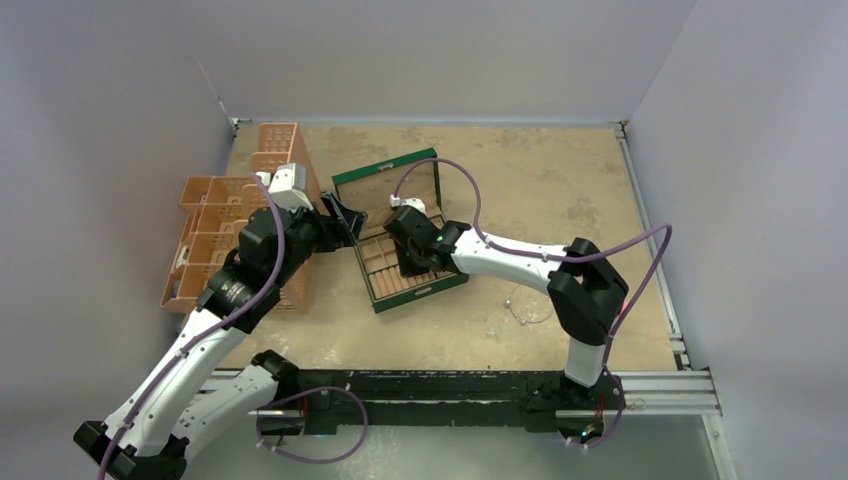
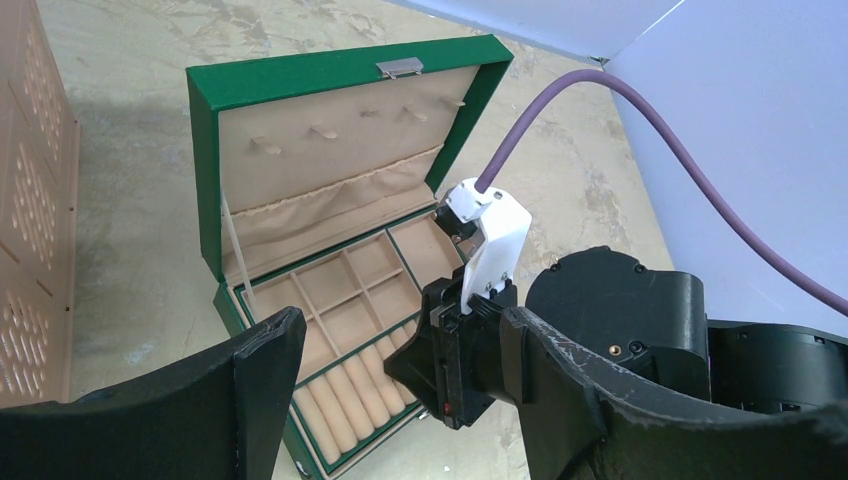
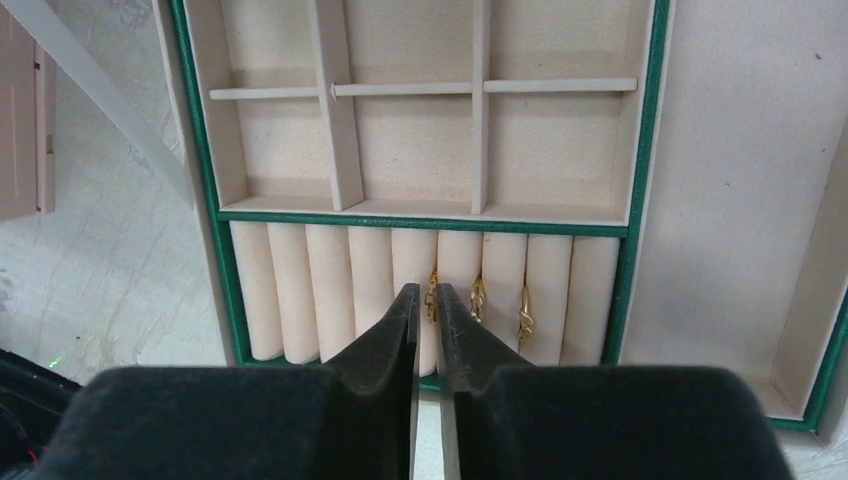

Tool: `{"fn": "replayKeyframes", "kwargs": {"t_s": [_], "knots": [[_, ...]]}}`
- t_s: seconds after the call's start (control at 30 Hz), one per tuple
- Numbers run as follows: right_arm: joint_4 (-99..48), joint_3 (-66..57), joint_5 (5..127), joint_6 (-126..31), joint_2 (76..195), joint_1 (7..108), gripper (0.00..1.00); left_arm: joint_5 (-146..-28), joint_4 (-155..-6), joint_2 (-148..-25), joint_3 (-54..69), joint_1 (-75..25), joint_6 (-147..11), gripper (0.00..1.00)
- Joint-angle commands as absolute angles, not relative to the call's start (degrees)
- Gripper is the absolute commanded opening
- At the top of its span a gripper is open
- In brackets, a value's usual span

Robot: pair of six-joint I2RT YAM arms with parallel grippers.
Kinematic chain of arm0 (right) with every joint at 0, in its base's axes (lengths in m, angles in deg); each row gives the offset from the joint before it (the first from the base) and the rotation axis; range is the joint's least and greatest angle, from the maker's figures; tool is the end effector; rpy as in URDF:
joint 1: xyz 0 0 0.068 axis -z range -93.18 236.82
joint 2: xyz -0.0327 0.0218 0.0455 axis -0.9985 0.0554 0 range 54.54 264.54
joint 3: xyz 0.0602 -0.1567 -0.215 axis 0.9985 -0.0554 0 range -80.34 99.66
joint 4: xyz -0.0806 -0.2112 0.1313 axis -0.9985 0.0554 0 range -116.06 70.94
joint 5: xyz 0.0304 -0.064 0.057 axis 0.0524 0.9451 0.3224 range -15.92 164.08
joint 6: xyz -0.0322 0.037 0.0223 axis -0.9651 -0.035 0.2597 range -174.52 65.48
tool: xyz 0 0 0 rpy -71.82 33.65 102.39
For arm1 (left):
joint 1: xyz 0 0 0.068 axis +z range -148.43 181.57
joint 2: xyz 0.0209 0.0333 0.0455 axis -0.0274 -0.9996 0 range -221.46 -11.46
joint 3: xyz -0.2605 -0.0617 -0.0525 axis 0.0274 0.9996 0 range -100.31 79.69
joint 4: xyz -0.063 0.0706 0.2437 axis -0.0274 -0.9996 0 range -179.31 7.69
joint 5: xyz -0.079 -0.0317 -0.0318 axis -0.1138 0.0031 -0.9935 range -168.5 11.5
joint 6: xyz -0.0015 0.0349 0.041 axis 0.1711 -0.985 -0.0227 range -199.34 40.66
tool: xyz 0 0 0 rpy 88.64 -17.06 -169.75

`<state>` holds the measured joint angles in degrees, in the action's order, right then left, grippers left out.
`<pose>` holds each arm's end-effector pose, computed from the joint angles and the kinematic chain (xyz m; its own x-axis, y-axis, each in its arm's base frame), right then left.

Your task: Organize the mixed jewelry

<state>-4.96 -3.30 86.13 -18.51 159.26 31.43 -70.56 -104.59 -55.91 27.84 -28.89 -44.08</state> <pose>0.2353 0.3279 0.2262 -0.7730 -0.1078 -0.6252 -0.3367 0.9049 0.2602 0.1510 -0.0831 0.3614 -0.4041 -0.4257 -0.8096 0.1882 0.8275 -0.5290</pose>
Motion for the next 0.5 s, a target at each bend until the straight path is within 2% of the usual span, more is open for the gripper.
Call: {"fn": "replayKeyframes", "kwargs": {"t_s": [0.0, 0.1, 0.47], "knots": [[-4.4, -2.1, 86.0, -17.9, 157.7, 31.2, 0.09, -70.0, -103.6, -55.5, 27.7, -28.9, -45.1, 0.72], [-4.4, -2.6, 85.5, -17.9, 157.6, 31.2, 0.06, -70.0, -103.6, -55.6, 27.8, -28.9, -45.1, 0.72], [-3.5, -4.2, 84.8, -17.7, 157.3, 31.2, 0.02, -70.3, -103.2, -56.0, 27.8, -28.9, -44.9, 0.72]]}}
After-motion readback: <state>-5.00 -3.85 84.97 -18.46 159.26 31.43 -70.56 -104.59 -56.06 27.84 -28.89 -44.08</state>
